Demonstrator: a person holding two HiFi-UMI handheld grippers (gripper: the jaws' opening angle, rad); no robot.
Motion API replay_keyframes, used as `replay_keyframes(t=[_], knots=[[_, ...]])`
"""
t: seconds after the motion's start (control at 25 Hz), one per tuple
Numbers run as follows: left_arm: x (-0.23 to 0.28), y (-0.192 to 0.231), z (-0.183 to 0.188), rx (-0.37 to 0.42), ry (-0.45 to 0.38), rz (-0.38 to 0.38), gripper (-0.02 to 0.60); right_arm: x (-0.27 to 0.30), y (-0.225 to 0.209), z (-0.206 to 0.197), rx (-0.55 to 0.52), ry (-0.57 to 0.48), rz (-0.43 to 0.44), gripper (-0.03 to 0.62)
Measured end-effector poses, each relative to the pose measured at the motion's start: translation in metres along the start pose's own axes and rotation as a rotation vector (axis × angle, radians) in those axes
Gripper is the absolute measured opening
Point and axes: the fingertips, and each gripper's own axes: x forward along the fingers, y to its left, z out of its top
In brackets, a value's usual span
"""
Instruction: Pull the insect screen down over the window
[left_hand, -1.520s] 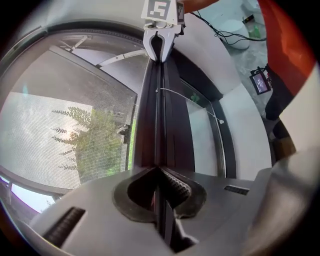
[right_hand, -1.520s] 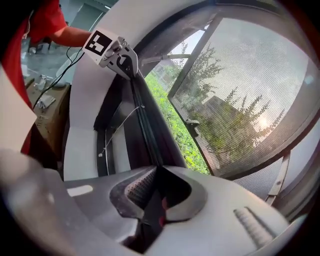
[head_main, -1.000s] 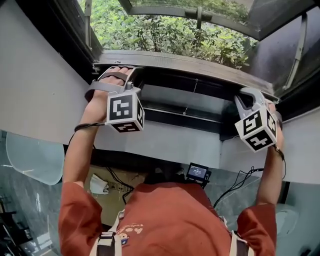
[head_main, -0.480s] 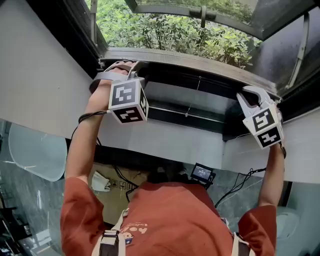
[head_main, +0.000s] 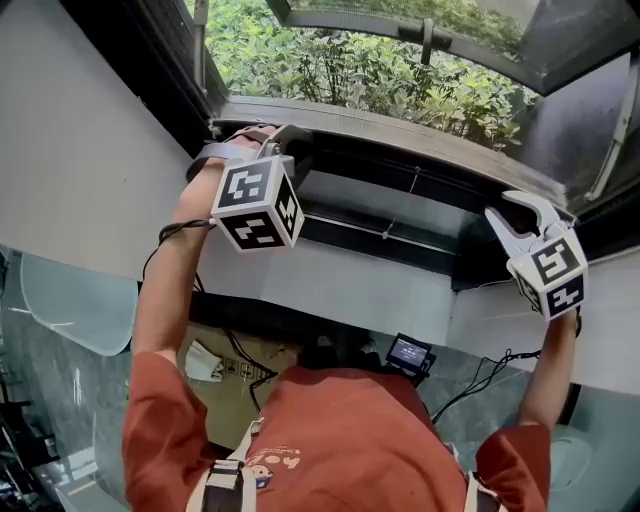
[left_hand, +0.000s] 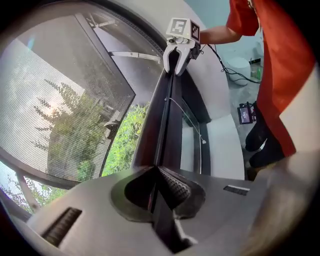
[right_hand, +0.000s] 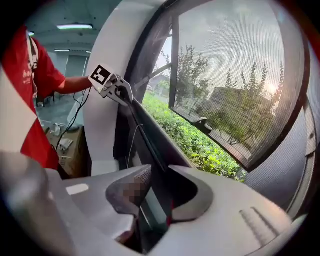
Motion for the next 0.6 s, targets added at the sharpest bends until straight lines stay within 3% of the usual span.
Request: replay_keyframes(t=[0.24,0.44,0.6], knots=[[-0.0004,0.0002,-0.0002,0.007,0.002,-0.02,0.003,0.0008,0.0004,0.0001,-0.04,0.029,-0.003,0.11],[-0.001,-0.0011,-0.0002,0.087,0.039,-0.029,0.003,0.0024,0.0028,-0.0026,-0.11,0.084,-0.002,0.11],[-0.0009,-0.0015,0.0006,0.102,0.049,-0.046,0.003,0.0013,0.0046,-0.004,-0.136,0.1,0.02,0.121]])
